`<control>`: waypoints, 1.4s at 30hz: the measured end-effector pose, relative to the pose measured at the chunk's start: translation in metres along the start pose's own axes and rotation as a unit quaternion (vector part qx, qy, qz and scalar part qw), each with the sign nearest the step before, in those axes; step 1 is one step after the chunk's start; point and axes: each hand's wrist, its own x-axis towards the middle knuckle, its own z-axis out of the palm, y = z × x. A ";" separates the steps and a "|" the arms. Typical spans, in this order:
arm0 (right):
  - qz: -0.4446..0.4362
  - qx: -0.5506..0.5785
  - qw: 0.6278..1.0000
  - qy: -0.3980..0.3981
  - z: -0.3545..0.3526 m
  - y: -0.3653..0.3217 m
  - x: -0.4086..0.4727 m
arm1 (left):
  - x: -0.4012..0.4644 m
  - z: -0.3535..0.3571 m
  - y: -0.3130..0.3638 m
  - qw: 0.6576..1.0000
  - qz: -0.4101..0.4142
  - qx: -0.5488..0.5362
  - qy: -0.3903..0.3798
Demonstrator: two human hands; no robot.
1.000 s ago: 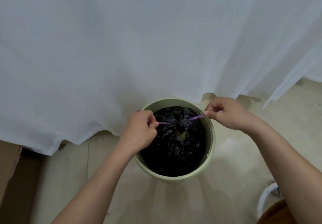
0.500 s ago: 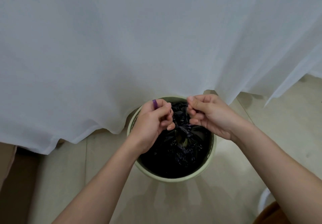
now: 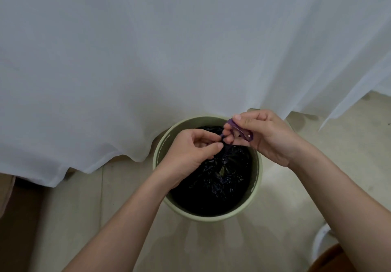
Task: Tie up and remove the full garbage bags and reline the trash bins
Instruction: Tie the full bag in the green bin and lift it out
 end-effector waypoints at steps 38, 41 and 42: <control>-0.065 -0.301 0.937 0.164 0.017 0.032 0.012 | 0.001 -0.002 -0.007 0.994 0.053 0.029 0.096; -0.087 -0.386 0.909 0.135 0.018 0.030 0.013 | 0.001 -0.003 -0.007 0.984 0.082 0.069 0.140; -0.102 -0.422 0.893 0.119 0.019 0.030 0.012 | 0.001 -0.003 -0.007 0.981 0.089 0.079 0.152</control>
